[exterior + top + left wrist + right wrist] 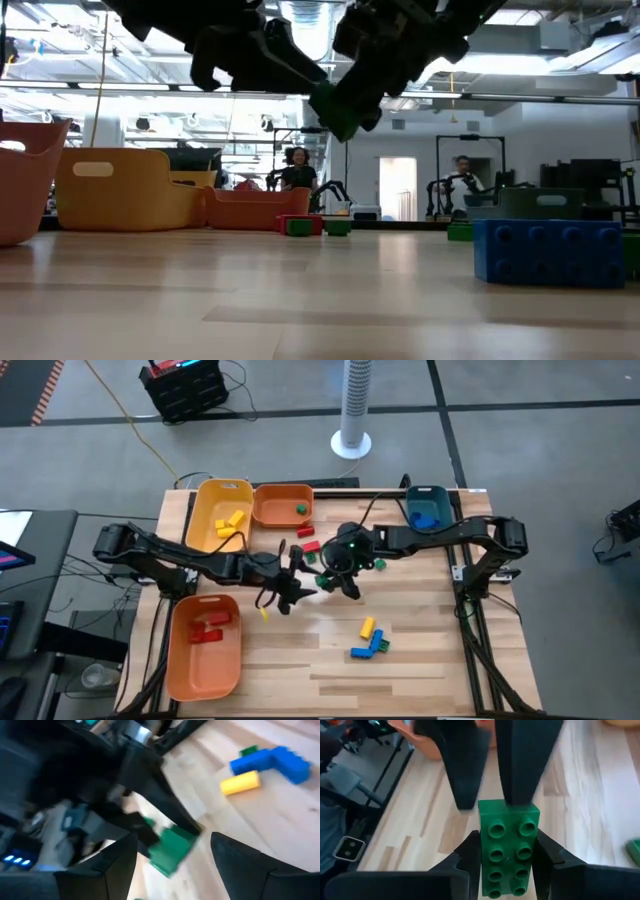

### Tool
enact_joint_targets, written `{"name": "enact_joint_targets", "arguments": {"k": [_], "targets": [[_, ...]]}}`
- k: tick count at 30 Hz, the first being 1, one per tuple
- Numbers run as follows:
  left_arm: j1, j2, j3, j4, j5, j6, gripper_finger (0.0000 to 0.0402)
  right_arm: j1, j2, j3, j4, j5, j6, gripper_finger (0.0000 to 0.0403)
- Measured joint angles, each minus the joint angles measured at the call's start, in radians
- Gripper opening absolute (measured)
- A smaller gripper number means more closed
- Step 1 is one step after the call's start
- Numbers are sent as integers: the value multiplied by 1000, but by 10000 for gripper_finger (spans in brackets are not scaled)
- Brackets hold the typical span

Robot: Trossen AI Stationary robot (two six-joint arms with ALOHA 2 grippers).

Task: Sort blocks
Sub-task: Put the green game piece into the top orange bin

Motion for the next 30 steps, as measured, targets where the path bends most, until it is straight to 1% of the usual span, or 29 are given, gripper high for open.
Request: {"name": "enact_joint_targets", "arguments": {"k": [4,14,17,21,25,30], "targets": [[-1,9,-1,4,1,12,247,0,0,29,-16,-33,0,123],[0,27,-1,28,5,55,247,4,-1,56,-52,-44,29,123],[0,27,-1,27,16,97,247,4,-1,56,-46,-45,54,123],[0,27,-1,27,26,194,246,-3,-1,56,-42,-47,100,124],[7,27,-1,32,41,300,231,-5,-1,56,-43,-51,115,124],[31,27,-1,50,125,352,204,-5,-1,56,-41,-51,131,124]]}}
